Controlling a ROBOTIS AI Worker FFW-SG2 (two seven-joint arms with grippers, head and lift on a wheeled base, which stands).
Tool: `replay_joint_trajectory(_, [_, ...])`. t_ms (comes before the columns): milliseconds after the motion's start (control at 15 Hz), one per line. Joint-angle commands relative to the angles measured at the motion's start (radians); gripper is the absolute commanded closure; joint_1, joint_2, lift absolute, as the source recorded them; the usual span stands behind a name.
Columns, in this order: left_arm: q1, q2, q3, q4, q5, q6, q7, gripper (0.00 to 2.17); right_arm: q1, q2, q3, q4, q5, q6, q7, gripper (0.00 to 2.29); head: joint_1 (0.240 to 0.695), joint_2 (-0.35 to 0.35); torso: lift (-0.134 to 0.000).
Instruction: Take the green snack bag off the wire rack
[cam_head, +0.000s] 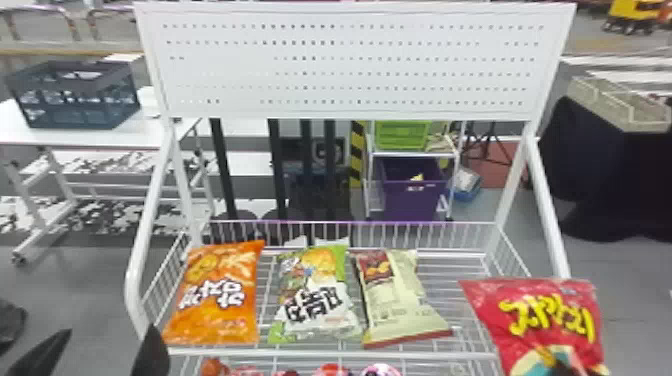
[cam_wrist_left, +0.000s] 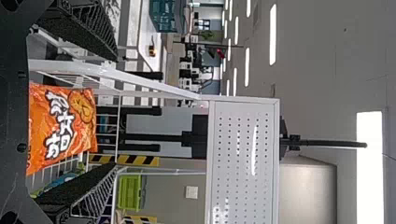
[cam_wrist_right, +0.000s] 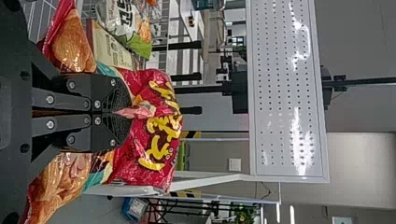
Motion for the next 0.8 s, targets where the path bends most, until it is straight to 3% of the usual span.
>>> replay_joint_trajectory(0, [0.002,0.0,-0.001,0.0,0.0,0.0,0.0,0.08,0.001,0.0,0.0,0.0,0.0,-0.003,0.0,2.23,0.499,0.0,0.0])
replay_joint_trajectory(533, [0.002,-0.001,-0.004,0.0,-0.005,0.0,0.0,0.08,0.001,0.0,0.0,0.001,0.0,-0.003,0.002,2.23,0.499,0.0,0.0])
replay_joint_trajectory(733, [-0.069,0.014,-0.061,0.061,-0.006,0.003,0.0,0.08,-0.001,0.0,0.003,0.004,0.0,-0.006,0.003,2.23,0.499,0.0,0.0])
